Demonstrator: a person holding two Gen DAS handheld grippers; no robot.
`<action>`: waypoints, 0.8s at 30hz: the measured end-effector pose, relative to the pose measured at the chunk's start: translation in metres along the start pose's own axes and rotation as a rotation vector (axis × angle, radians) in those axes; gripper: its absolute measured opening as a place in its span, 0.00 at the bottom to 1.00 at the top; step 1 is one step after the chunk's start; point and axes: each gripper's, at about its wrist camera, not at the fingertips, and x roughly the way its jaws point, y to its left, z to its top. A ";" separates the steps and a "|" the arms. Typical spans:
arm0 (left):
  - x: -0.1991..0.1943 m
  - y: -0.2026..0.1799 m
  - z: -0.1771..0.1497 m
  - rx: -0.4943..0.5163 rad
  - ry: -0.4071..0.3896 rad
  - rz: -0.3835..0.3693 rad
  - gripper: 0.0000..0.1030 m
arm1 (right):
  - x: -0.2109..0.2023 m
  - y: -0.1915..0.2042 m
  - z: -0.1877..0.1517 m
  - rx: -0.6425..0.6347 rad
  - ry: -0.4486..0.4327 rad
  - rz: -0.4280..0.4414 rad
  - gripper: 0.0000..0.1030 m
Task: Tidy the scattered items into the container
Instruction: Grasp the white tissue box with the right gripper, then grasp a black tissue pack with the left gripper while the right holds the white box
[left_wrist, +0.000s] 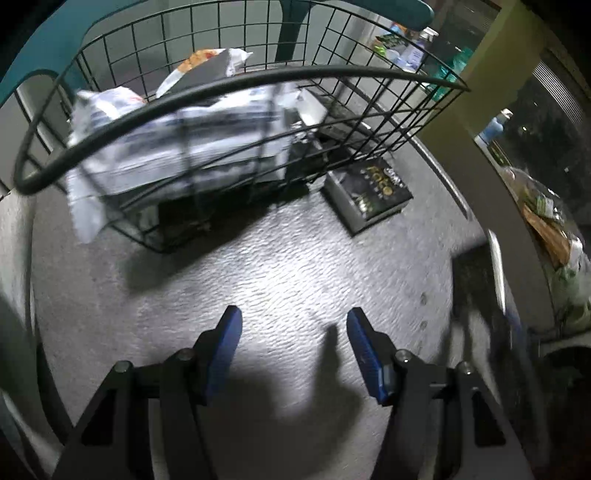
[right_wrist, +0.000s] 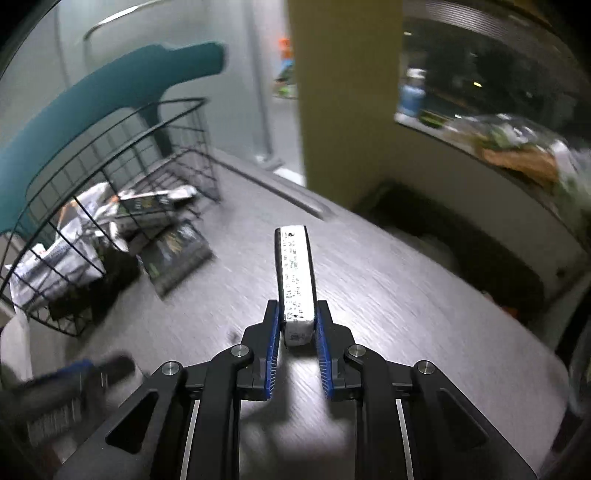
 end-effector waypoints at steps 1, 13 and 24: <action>0.001 -0.005 0.002 -0.012 -0.005 0.005 0.62 | -0.006 -0.006 -0.005 0.019 -0.006 -0.011 0.18; 0.014 -0.077 0.042 -0.061 -0.040 0.095 0.63 | -0.028 -0.050 -0.031 0.142 -0.064 0.016 0.18; 0.040 -0.046 0.057 -0.247 0.081 0.143 0.63 | -0.024 -0.054 0.000 0.086 -0.063 -0.038 0.18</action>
